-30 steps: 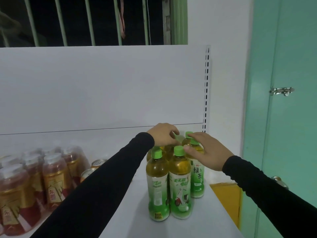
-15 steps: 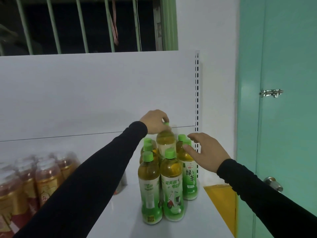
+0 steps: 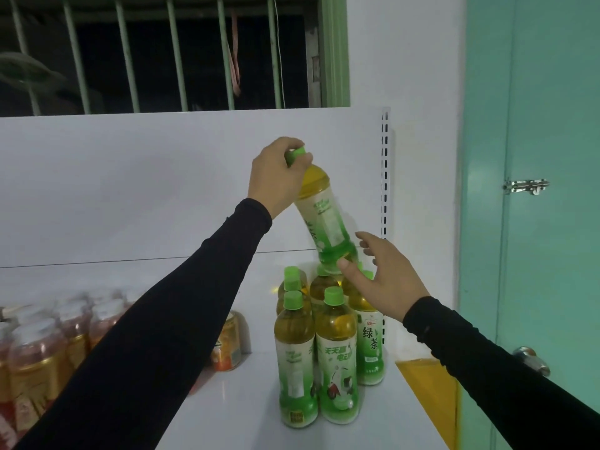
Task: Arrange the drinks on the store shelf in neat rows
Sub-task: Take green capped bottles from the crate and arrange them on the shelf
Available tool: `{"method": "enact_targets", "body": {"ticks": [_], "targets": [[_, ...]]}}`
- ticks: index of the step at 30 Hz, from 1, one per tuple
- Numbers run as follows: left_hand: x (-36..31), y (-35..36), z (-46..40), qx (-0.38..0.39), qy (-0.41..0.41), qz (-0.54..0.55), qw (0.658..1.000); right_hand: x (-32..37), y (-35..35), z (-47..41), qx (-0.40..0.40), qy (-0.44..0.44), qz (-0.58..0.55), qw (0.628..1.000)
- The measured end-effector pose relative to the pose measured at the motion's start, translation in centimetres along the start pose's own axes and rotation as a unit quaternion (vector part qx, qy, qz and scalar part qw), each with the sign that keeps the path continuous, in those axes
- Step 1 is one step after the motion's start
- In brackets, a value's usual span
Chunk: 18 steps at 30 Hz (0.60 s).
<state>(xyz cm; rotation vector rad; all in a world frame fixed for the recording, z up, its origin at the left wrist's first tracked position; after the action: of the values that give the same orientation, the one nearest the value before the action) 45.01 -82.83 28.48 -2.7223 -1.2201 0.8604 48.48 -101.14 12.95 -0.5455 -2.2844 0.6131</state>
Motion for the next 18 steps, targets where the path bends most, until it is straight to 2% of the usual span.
{"method": "enact_targets", "body": {"ticks": [5,11,14,18], "targets": [[-0.5,-0.4,0.0,0.002,-0.035,0.119,0.992,1.6,-1.0,-0.1,-0.040,-0.013,-0.040,0.998],[-1.2,0.3,1.2,0.044,-0.075,0.198,0.976,2.2,-1.5,1.5,-0.045,0.027,-0.183,0.982],[-1.1,0.6,2.7,0.086,-0.107,0.251,0.958,1.9,-0.3,2.4,0.006,0.062,-0.324,0.944],[0.8,2.3,5.9,0.164,-0.197,0.327,0.910,2.4,1.3,3.3,0.096,0.117,-0.491,0.858]]}}
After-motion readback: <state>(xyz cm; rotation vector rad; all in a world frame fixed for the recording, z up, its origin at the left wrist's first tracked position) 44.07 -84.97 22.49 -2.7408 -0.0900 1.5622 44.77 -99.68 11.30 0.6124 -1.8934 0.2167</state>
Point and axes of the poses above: each hand's wrist, its own z-axis away from the middle knuckle, its own y-axis out of the palm, x = y × z, the point moved 7 cm from there along -z, towards the middle knuckle, and after that the axes turned 1 degree about y, right-handed, at the moved point
